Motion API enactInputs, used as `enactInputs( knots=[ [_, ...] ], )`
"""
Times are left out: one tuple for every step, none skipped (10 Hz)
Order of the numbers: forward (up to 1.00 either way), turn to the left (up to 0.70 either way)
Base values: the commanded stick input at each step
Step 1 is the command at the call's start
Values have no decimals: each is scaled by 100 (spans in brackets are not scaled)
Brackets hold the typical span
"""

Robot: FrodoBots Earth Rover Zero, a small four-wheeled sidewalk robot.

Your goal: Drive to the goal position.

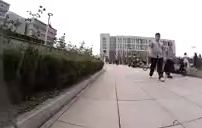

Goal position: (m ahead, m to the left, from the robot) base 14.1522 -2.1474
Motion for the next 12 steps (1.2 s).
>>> enactInputs(
  knots=[
    [70, -12],
    [70, -12],
    [70, -12],
    [70, -12],
    [70, -12],
    [70, -12],
    [70, -12],
    [70, -12],
    [70, -12],
    [70, -12],
    [70, -9],
    [70, -3]
  ],
)
